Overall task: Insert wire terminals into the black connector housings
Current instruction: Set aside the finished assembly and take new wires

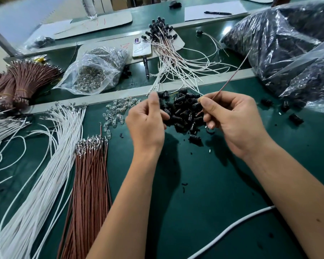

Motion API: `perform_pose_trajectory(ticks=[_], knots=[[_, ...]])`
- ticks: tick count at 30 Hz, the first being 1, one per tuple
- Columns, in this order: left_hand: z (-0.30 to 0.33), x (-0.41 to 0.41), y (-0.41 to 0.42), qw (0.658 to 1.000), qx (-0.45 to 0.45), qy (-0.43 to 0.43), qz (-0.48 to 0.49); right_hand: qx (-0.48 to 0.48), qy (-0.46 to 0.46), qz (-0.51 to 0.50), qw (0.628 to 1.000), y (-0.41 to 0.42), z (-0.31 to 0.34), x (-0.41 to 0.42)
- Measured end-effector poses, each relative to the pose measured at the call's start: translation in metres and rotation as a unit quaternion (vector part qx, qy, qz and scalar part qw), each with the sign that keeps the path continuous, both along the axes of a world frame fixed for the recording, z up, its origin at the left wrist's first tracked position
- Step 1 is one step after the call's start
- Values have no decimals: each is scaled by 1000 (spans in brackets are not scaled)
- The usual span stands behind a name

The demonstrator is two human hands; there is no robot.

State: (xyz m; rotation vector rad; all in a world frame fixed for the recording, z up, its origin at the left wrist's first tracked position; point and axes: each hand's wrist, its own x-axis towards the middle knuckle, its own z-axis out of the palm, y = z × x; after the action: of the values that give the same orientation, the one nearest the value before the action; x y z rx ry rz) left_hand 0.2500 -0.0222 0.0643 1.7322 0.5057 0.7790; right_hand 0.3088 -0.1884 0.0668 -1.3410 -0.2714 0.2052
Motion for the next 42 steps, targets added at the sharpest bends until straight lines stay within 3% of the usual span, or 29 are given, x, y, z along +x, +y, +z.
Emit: perform_pose_trajectory(ticks=[2,6,9,23,42], knots=[[0,1,-3,999,39,-12,-32,2,-1,-1,1000,0,0,0],[1,0,-16,980,-65,-41,-183,-1,-13,3,1000,2,1,-1],[0,-1,-23,966,-113,-41,-229,5,-17,20,1000,1,2,-2],[-4,0,-20,965,-186,-33,-184,32,-5,-131,991,-1,4,1],[-7,-1,-22,968,-134,-29,-210,9,-14,-80,997,6,0,-5]])
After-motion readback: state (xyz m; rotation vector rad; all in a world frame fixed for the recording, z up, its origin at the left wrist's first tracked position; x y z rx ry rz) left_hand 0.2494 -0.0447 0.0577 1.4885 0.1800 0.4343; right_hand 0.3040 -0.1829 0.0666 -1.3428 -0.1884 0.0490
